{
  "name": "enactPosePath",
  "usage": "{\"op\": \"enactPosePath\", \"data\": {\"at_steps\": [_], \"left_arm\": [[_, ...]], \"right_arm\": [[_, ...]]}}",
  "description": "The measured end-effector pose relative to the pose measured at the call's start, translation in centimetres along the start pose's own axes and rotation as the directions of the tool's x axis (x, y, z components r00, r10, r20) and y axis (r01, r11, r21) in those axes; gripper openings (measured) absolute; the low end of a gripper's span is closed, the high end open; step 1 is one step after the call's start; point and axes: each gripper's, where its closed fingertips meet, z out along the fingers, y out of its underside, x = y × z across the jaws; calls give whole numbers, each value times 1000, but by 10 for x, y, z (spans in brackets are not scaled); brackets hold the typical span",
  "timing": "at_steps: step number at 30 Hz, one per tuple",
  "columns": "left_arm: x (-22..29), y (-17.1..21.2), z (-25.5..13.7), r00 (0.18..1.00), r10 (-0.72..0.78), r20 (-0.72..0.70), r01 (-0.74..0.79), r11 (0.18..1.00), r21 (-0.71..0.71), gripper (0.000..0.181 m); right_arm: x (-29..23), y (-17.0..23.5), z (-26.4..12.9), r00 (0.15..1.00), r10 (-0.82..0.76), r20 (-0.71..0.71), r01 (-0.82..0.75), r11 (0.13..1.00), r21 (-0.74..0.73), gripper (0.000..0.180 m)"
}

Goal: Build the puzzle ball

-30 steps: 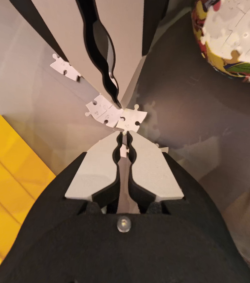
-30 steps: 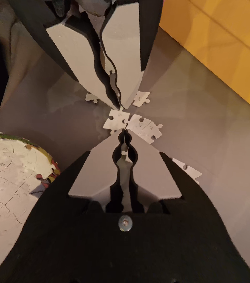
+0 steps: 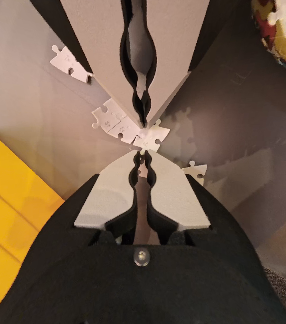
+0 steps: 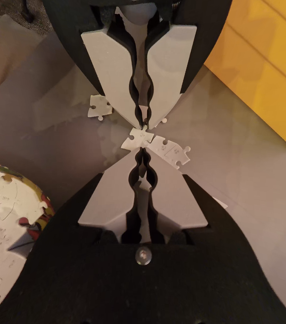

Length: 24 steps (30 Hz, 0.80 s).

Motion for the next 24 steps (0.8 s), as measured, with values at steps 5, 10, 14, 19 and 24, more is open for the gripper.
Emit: {"op": "enactPosePath", "data": {"at_steps": [5,10,14,19,24], "left_arm": [[-5,0,-1,999,-22,34,22,1000,8,5],[-4,1,0,995,-88,54,86,995,40,5],[-9,-2,-3,973,-220,62,212,970,121,7],[-16,-9,-2,940,-340,38,327,925,194,14],[-18,-13,5,940,-341,2,333,920,207,16]], "right_arm": [[1,0,0,1000,20,12,-20,1000,6,0],[0,0,0,1000,23,8,-23,1000,3,0],[1,0,0,1000,21,1,-21,1000,3,0],[0,0,0,1000,22,-3,-22,1000,5,0],[-1,1,1,1000,20,3,-20,1000,3,0]]}}
